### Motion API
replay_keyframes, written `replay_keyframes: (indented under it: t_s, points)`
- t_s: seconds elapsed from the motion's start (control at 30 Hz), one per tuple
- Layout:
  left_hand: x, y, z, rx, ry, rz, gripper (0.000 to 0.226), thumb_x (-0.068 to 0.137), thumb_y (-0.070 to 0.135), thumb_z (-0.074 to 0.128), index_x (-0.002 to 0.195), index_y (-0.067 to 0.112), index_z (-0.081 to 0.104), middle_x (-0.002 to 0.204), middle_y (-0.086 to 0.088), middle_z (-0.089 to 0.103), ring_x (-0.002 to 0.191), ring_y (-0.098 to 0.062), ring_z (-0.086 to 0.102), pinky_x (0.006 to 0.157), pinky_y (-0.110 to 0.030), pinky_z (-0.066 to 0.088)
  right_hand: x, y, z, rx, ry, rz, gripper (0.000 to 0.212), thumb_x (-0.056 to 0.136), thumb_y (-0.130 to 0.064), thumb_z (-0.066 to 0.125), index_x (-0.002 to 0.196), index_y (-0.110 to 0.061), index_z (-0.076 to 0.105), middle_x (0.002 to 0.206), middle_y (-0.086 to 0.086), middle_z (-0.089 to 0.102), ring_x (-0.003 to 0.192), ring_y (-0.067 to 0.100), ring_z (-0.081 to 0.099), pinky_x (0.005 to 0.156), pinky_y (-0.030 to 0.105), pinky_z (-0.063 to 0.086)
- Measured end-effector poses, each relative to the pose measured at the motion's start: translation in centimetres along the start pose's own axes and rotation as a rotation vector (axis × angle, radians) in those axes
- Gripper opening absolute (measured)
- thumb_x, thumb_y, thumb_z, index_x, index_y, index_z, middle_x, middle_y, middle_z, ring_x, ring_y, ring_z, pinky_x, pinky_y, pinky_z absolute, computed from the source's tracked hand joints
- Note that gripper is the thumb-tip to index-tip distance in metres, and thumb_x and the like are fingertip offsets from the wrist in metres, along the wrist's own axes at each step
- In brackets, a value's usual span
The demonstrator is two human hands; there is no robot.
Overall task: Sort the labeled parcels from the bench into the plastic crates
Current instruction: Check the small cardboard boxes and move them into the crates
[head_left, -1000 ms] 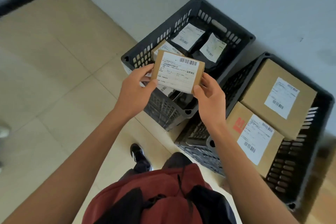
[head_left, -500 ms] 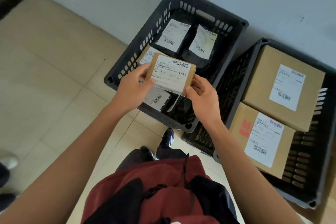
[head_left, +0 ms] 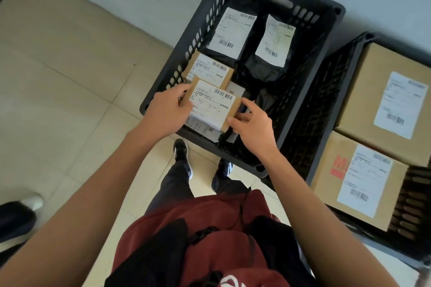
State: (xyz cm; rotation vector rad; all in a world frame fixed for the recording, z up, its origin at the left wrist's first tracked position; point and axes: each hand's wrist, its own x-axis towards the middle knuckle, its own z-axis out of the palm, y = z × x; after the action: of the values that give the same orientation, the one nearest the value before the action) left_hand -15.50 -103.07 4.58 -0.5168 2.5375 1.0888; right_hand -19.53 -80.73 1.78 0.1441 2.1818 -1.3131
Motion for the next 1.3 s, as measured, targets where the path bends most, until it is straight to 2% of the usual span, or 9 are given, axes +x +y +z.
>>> replay_keyframes:
  t_s: [0.17,0.43,0.57,0.73,0.9,1.0,1.1,1.2,1.3]
  points:
    - [1.4,-2.1,-1.2,0.109,-0.179,0.003,0.046,0.107,0.024,0.05,0.152,0.031,0.048,0.146,0.006,0.062,0.103,-0.012,0.069,0.083,-0.029,0.061,0.8,-0.1,2.9,0.015,0.043,0.065,0.063,0.094,-0.019,0.075,0.151,-0.032,0.05,0.11,-0.007,0.075,0.091,0.002,0.073,0.069,0.018,0.06]
    - [4.5,-3.0,-2.3,0.314,-0.423,0.061,0.039,0.106,0.031,0.049,0.14,0.012,0.056,0.145,-0.006,0.059,0.107,-0.021,0.061,0.091,-0.039,0.056,1.9,-0.5,6.8,0.014,0.116,0.13,0.057,0.096,-0.009,0.069,0.146,-0.032,0.054,0.113,-0.002,0.076,0.097,0.007,0.073,0.063,0.016,0.059]
    - [5.9,-2.9,-2.3,0.401,-0.458,0.092,0.043,0.108,0.034,0.048,0.143,0.01,0.053,0.141,-0.011,0.056,0.098,-0.02,0.055,0.071,-0.029,0.045,2.9,-0.4,8.2,0.025,0.138,0.147,0.055,0.095,-0.011,0.069,0.145,-0.029,0.056,0.112,-0.004,0.076,0.096,0.009,0.073,0.066,0.014,0.057]
    - [6.5,-3.6,-1.3,0.451,-0.48,0.079,0.053,0.107,0.044,0.048,0.152,0.016,0.047,0.15,-0.012,0.051,0.115,-0.026,0.06,0.085,-0.034,0.052,3.8,-0.3,9.0,0.029,0.145,0.148,0.054,0.093,-0.005,0.068,0.143,-0.024,0.058,0.114,0.002,0.075,0.091,0.008,0.074,0.06,0.015,0.057]
    - [7.0,-3.8,-0.5,0.468,-0.5,0.064,0.054,0.106,0.044,0.048,0.154,0.018,0.047,0.149,-0.013,0.053,0.117,-0.028,0.061,0.095,-0.042,0.057,4.5,0.1,9.4,-0.02,0.137,0.16,0.059,0.093,-0.007,0.071,0.146,-0.026,0.053,0.119,0.003,0.073,0.093,0.014,0.074,0.051,0.017,0.054]
    - [7.2,-3.9,-0.2,0.467,-0.494,0.051,0.056,0.106,0.046,0.048,0.155,0.019,0.046,0.156,-0.016,0.047,0.127,-0.032,0.057,0.1,-0.043,0.054,4.8,0.4,9.4,-0.039,0.138,0.158,0.059,0.092,-0.009,0.072,0.146,-0.026,0.053,0.118,0.003,0.073,0.091,0.01,0.072,0.057,0.019,0.059]
    - [7.1,-3.9,-0.1,0.468,-0.477,0.054,0.054,0.107,0.042,0.048,0.155,0.017,0.045,0.156,-0.015,0.047,0.124,-0.029,0.058,0.092,-0.035,0.053,5.0,0.5,9.4,-0.043,0.133,0.17,0.06,0.091,-0.007,0.072,0.145,-0.025,0.053,0.116,0.002,0.073,0.085,0.008,0.073,0.065,0.027,0.064]
    - [7.1,-4.1,0.3,0.492,-0.453,0.044,0.056,0.107,0.043,0.05,0.153,0.013,0.044,0.152,-0.016,0.048,0.123,-0.03,0.058,0.091,-0.036,0.052,5.1,0.5,9.4,-0.045,0.132,0.175,0.062,0.091,-0.003,0.071,0.146,-0.024,0.051,0.115,0.003,0.072,0.081,0.005,0.071,0.058,0.022,0.061]
    - [7.0,-4.8,1.1,0.565,-0.428,-0.001,0.067,0.103,0.048,0.053,0.153,0.005,0.039,0.153,-0.023,0.041,0.13,-0.037,0.052,0.103,-0.046,0.052,5.1,0.7,9.5,-0.048,0.138,0.178,0.063,0.09,-0.003,0.071,0.145,-0.024,0.05,0.115,0.002,0.072,0.082,0.005,0.071,0.057,0.022,0.06]
